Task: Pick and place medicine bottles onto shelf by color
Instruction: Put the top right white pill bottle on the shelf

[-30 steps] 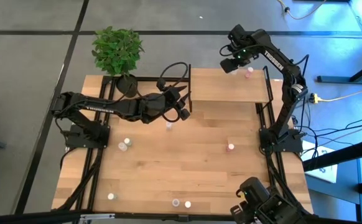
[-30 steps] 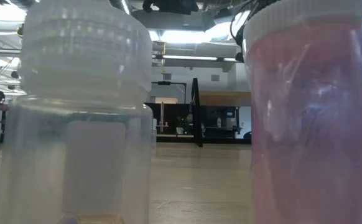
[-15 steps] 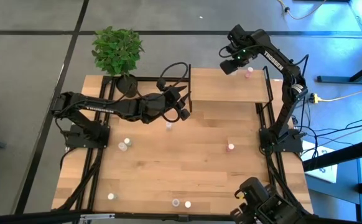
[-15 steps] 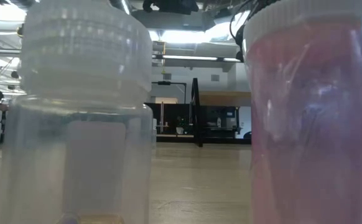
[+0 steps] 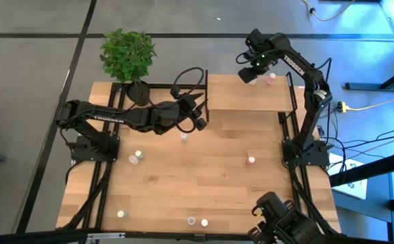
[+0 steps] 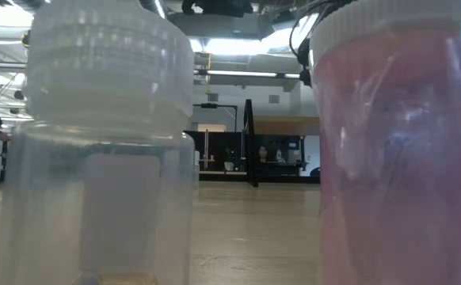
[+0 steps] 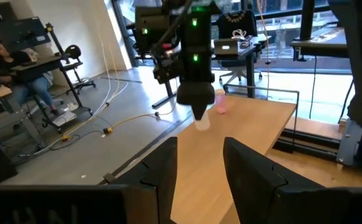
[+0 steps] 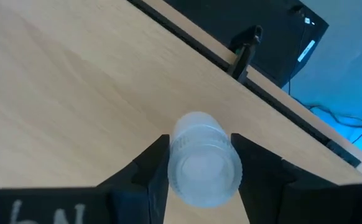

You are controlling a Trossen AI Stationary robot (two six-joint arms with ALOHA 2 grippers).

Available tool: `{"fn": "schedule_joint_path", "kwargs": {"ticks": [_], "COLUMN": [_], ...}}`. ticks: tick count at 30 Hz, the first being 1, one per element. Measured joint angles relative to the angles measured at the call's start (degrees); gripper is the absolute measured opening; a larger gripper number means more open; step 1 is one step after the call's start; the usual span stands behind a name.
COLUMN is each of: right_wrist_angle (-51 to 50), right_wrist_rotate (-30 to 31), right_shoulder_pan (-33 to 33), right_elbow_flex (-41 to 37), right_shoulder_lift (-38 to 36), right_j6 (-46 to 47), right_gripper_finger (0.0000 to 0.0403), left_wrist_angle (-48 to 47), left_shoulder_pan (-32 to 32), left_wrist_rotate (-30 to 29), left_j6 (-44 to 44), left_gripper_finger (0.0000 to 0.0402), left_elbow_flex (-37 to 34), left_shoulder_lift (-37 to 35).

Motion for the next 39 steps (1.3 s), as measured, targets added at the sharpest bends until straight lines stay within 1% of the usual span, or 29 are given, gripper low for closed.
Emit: {"fn": "schedule_joint_path", "kwargs": {"ticks": [3, 6, 11, 16, 32, 39], "right_wrist_angle": [1.9, 1.4, -0.2, -0.3, -0.2, 4.0], "right_wrist_rotate": [0.0, 0.4, 0.5, 2.0, 1.5, 1.5], "right_shoulder_pan": [0.5, 0.7, 0.6, 0.2, 0.1, 0.1], "right_elbow_flex": [0.0, 0.0, 0.0, 0.0, -0.1, -5.8], "right_shoulder_lift": [-0.1, -0.1, -0.1, -0.1, -0.1, -0.8], "right_j6": [0.5, 1.3, 2.3, 2.9, 3.1, 5.0], "right_gripper_finger": [0.0154, 0.0154, 0.0154, 0.0154, 0.0154, 0.0154], "left_wrist_angle": [0.1, 0.1, 0.1, 0.1, 0.1, 0.1], "left_shoulder_pan": [0.0, 0.0, 0.0, 0.0, 0.0, 0.0], "left_wrist_rotate": [-2.3, -3.7, -3.8, -3.9, -3.9, -3.9], "left_j6": [0.0, 0.0, 0.0, 0.0, 0.1, 0.1], "left_gripper_finger": [0.0124, 0.0124, 0.0124, 0.0124, 0.0124, 0.0124], "left_elbow_flex": [0.0, 0.0, 0.0, 0.0, 0.0, 0.0], "left_shoulder_lift": [0.0, 0.0, 0.0, 0.0, 0.0, 0.0]}}
